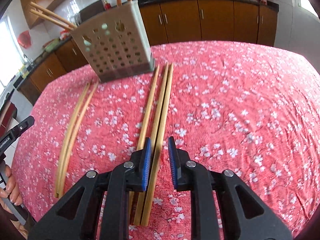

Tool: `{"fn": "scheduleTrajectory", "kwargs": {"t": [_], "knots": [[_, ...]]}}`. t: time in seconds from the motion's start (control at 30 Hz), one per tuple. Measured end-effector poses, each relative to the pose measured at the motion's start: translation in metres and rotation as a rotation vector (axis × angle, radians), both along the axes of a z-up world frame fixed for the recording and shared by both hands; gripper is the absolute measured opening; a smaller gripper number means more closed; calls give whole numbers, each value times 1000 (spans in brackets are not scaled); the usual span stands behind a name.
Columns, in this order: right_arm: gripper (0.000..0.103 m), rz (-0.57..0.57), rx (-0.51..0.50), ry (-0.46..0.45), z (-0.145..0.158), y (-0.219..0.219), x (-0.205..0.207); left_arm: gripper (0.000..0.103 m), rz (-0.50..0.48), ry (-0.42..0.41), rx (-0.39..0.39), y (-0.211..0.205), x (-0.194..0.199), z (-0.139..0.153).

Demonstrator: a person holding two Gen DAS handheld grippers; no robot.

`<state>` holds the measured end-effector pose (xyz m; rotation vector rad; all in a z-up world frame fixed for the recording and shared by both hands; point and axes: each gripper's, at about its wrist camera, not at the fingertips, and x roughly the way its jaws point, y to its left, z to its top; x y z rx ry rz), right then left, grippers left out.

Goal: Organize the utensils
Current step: 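Move the left tool back to the chopsticks while the right tool returns too, then close the left tool on a chopstick while the right tool grasps another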

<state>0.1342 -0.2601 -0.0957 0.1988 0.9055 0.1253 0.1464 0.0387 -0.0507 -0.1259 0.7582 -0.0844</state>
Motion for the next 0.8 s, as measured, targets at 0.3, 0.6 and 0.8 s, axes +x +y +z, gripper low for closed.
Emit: {"fn": "scheduleTrajectory", "kwargs": {"t": [0.3, 0.6, 0.8], "knots": [[12, -10, -73, -1, -5, 1, 2, 29, -58, 43, -8, -24, 1, -10], [8, -130, -101, -8, -7, -21, 3, 17, -153, 113, -10, -53, 0, -29], [8, -118, -109, -16, -7, -20, 0, 13, -173, 151, 33, -67, 0, -42]]}}
